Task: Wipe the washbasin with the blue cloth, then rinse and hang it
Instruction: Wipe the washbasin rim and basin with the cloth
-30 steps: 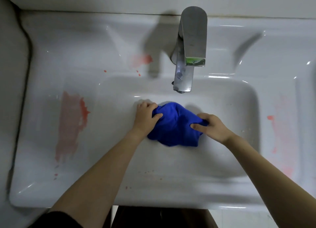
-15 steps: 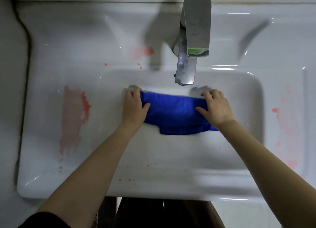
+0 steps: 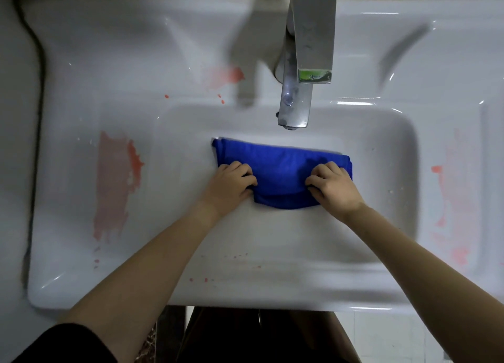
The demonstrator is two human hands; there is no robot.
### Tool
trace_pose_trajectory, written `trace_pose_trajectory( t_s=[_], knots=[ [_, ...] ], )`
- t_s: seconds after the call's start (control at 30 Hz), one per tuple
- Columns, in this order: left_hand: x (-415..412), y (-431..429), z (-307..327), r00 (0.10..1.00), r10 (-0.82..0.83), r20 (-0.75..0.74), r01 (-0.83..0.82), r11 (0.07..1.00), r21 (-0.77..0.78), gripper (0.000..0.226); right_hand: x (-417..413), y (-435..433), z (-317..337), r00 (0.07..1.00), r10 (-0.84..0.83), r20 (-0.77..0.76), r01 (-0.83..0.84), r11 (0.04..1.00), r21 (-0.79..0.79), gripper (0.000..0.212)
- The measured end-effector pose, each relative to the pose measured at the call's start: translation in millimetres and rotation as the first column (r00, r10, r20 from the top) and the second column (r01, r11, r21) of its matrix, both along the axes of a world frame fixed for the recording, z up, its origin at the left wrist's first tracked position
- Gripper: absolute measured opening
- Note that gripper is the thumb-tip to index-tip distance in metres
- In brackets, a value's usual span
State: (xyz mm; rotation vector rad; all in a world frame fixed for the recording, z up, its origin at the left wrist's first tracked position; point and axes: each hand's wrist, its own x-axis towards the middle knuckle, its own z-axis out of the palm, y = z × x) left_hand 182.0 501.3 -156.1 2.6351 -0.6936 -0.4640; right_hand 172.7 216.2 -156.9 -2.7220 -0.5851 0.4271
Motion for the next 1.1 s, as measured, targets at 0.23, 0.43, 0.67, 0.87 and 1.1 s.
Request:
trace_pose_trajectory(
  t_s=[0.23, 0.43, 0.67, 0.87, 1.1],
  knots=[
    [18.8, 3.9, 18.8, 0.846, 0.338, -0.411, -0.453, 0.864, -0.222, 0.008, 12.1, 7.0, 30.5, 0.926, -0.293, -0.240, 0.333, 0.931, 0.148, 0.016],
    [29.8, -7.6, 22.3, 0.743, 0.406, -0.532, -0.579, 0.788, -0.207, 0.017, 21.5, 10.7, 33.2, 0.863, -0.364, -0.351, 0.446, 0.875, 0.190, 0.011],
    [26.7, -4.2, 17.1, 0.763, 0.343, -0.547, -0.518, 0.832, -0.200, 0.018, 10.6, -10.8, 17.5, 0.899, -0.267, -0.348, 0.329, 0.935, 0.130, 0.013],
    [31.9, 4.9, 16.8, 0.757, 0.416, -0.503, -0.589, 0.769, -0.249, 0.006, 9.6, -13.9, 22.5, 0.865, -0.446, -0.229, 0.491, 0.848, 0.202, 0.008],
    [55.6, -0.1, 26.7, 0.735, 0.518, -0.437, -0.664, 0.682, -0.308, 0.013, 37.4, -16.5, 41.1, 0.714, -0.585, -0.384, 0.699, 0.632, 0.336, 0.005]
  ],
)
